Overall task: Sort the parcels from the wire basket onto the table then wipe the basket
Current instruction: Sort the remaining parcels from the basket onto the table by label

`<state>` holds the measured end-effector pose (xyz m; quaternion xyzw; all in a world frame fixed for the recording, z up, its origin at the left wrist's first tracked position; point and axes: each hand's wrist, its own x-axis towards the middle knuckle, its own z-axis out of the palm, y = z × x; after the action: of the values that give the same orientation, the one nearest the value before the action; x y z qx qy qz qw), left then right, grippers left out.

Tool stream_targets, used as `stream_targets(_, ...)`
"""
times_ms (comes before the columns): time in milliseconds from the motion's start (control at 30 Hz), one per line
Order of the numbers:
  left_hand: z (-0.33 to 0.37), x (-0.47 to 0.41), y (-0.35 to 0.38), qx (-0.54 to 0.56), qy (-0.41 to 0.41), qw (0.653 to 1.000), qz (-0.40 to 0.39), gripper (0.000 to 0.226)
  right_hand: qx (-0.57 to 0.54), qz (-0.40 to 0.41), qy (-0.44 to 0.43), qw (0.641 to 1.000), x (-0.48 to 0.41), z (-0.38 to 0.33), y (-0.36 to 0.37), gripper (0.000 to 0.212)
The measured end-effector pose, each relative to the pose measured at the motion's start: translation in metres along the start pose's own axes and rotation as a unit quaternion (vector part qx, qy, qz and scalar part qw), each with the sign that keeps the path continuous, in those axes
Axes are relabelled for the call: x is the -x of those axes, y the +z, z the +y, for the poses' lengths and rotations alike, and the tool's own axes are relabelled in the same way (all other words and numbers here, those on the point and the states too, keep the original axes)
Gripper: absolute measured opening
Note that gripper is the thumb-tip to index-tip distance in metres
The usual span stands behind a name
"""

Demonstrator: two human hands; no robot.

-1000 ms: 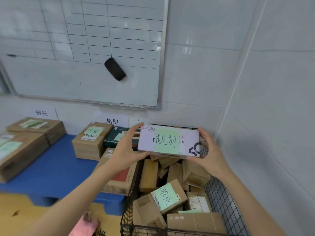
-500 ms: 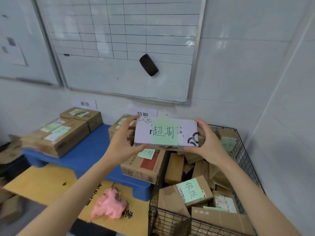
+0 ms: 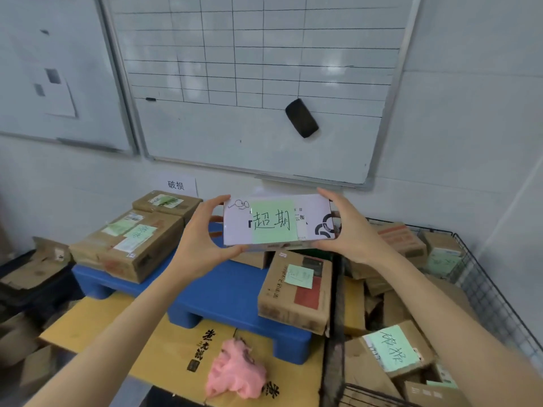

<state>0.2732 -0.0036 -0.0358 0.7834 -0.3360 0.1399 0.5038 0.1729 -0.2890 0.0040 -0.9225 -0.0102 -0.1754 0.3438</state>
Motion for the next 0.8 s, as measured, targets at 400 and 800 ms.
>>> stream_targets(400, -0.142, -0.027, -0.100, -0.002, -0.015, 0.999, -0.051, 0.087, 0.021, -0.045, 0.056, 0.997, -0.064, -0.057, 0.128, 0.102)
stream_targets(800, -0.248, -0.005, -0.079, 0.004, -0.111, 0.986, -0.122, 0.091, 0.100, -0.040, 0.142, 0.984, -0.070, -0.008, 0.181, 0.081)
